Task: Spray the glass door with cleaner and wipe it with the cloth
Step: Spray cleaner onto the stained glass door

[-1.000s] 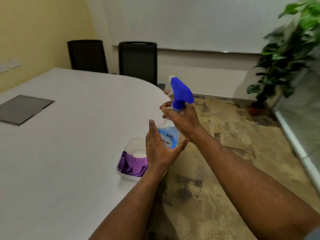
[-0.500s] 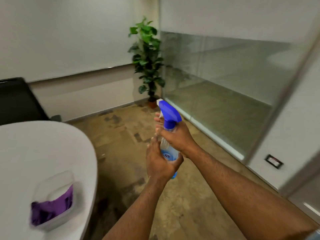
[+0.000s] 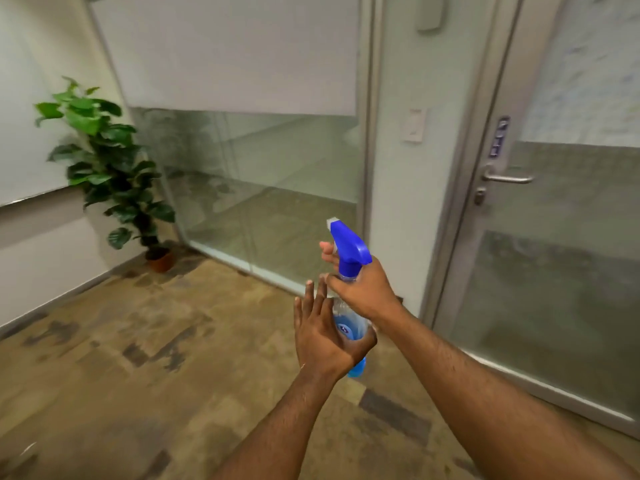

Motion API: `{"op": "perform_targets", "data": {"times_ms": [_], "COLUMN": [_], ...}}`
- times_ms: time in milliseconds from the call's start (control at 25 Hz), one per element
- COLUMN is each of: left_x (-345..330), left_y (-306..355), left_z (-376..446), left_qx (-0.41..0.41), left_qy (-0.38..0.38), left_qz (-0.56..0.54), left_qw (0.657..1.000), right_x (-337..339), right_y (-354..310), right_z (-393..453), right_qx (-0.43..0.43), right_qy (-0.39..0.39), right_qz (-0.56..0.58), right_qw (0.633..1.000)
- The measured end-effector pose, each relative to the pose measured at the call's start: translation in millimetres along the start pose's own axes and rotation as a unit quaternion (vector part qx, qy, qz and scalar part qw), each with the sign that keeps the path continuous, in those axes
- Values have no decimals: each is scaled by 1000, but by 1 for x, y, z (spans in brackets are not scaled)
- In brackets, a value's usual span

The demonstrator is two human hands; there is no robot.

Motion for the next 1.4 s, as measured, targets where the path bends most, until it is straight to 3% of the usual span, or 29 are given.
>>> {"op": "perform_targets", "data": {"times_ms": [280,600,960,1120,1240,1400], "left_x": [-152,-277,-354,-338,-317,-319], "left_y": [135,248,372,432,466,481], "left_z": [70,133,260,354,424,523], "left_qx": [-51,-80,-225,-309,-387,-451], "left_qy": [-154,-269,-257,-225,-226,-144], "left_qz": [-68,-150,-124,-94,-100,89], "left_qw": [984,948,932,919,888,876], "right_x": [217,388,535,587,620,659], "right_y": [24,27,-16,-79,-132,-186], "right_z": [14,28,104,168,214,251], "right_qx": [-29,-46,4,71,111,113], "right_qy": [175,296,383,427,435,442], "right_qz": [-40,-69,-166,-162,-164,-184], "right_qw": [983,952,909,887,878,871]}}
Point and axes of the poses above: each hand's wrist, its own z-axis towards the middle knuckle, its own x-axis out of the back of the hand, y = z × x, the point moved 9 cm from there along z, towards the middle knuckle, and after that the axes turned 4 degrees about -y, right-handed, at the moved point
